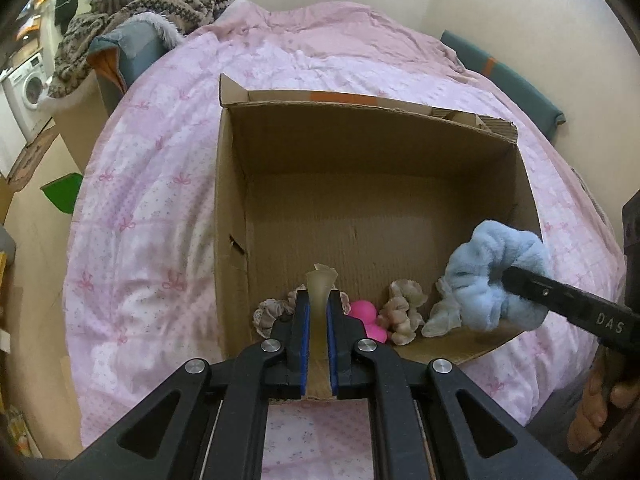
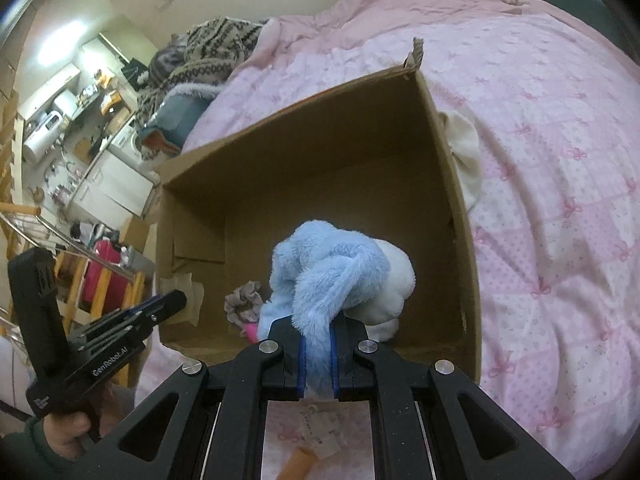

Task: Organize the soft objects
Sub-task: 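Carry the cup and blue scrunchie into the box and open both tools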

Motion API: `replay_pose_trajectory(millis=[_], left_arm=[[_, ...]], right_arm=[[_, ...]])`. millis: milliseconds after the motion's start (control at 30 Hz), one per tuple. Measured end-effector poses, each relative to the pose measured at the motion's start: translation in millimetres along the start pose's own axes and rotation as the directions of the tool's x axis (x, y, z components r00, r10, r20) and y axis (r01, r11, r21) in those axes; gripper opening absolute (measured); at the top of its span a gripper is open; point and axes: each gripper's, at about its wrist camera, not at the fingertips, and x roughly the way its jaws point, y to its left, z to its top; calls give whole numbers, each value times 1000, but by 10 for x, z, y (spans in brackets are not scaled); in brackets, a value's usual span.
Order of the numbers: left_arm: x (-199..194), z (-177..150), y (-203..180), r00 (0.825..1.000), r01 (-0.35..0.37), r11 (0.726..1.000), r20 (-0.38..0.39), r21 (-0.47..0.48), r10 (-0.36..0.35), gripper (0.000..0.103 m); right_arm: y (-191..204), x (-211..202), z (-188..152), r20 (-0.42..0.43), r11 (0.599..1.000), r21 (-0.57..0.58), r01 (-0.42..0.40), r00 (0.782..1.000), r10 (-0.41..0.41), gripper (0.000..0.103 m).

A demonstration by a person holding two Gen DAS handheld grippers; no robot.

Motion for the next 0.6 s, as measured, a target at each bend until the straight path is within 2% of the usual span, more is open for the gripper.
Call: replay_pose_trajectory(millis=[267, 600], left_arm=[[14, -24, -40, 999, -49, 998, 16, 26, 49, 7], [6, -53, -53, 998, -54, 998, 23, 41, 53, 8]], right_arm=[[23, 97, -24, -25, 1000, -5, 22, 999, -22, 10], [43, 145, -39, -34, 999, -14, 32, 999, -33, 10]])
